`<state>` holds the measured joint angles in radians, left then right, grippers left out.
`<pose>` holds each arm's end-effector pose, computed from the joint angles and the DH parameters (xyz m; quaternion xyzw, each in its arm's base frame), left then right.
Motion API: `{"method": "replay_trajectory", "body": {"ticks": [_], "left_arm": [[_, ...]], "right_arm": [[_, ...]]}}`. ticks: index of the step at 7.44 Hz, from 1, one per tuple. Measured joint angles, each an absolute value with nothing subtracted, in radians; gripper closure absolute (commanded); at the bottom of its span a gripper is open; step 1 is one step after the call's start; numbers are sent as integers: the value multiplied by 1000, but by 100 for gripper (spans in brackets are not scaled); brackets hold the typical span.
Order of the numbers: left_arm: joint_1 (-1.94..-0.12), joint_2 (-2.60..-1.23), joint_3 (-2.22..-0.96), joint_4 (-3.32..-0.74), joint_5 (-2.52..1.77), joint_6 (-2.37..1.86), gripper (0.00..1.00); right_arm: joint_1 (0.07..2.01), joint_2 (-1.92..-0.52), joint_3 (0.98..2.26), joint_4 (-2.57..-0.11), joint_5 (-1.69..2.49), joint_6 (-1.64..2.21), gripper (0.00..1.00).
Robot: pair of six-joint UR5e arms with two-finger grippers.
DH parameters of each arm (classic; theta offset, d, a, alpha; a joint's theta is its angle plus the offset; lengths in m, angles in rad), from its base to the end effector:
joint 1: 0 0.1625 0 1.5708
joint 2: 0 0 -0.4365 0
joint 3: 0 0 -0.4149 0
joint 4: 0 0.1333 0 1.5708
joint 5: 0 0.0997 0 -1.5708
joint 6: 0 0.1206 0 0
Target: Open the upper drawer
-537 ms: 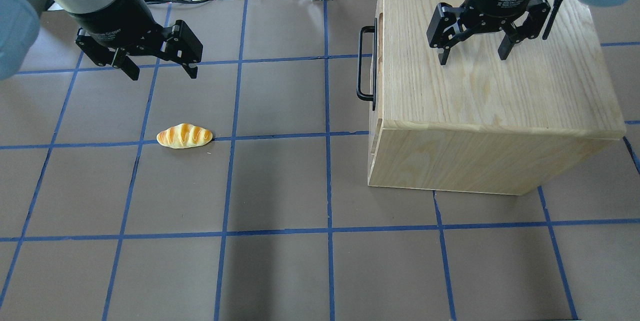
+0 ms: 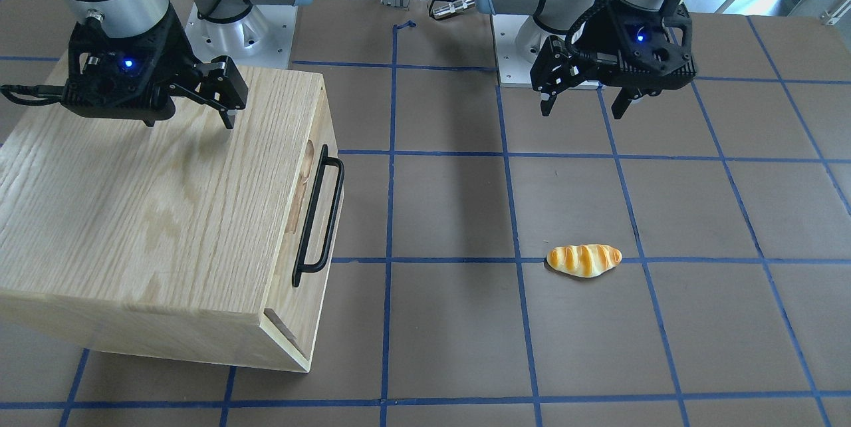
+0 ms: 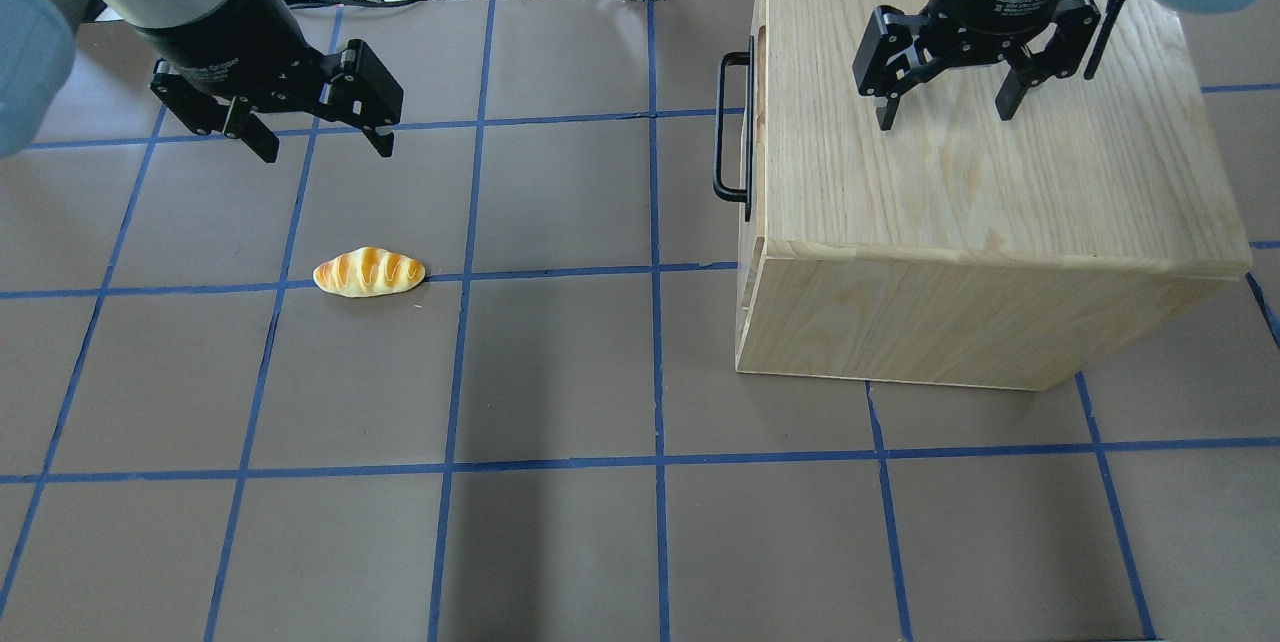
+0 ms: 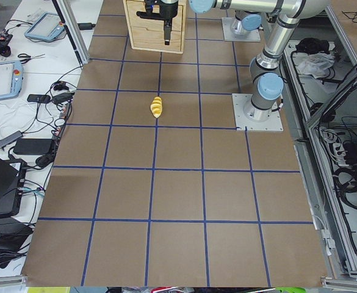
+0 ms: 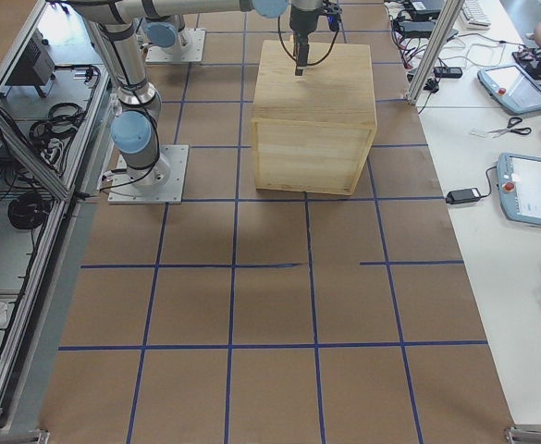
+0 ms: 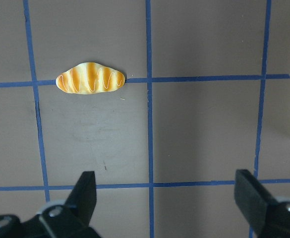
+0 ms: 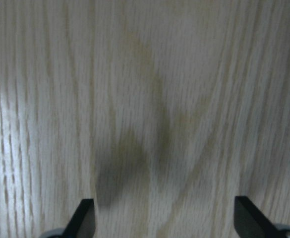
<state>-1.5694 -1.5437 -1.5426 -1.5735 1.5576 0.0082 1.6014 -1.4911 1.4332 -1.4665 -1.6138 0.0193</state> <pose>-0.1342 -0.5085 0.5066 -0.0036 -0.9996 0.0263 0.0065 0.1447 -0.5388 0.4966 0.0061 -0.9995 -0.0226 0.0221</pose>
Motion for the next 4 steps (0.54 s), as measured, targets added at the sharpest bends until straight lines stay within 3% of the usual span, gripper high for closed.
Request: {"method": "replay_trajectory", "body": {"ticks": [4], "left_arm": [[-1572,-1550,-1542,-1572,1542,4,0]], "right_arm": [[1601,-1491,1433,-1466,-1614,20,0]]}}
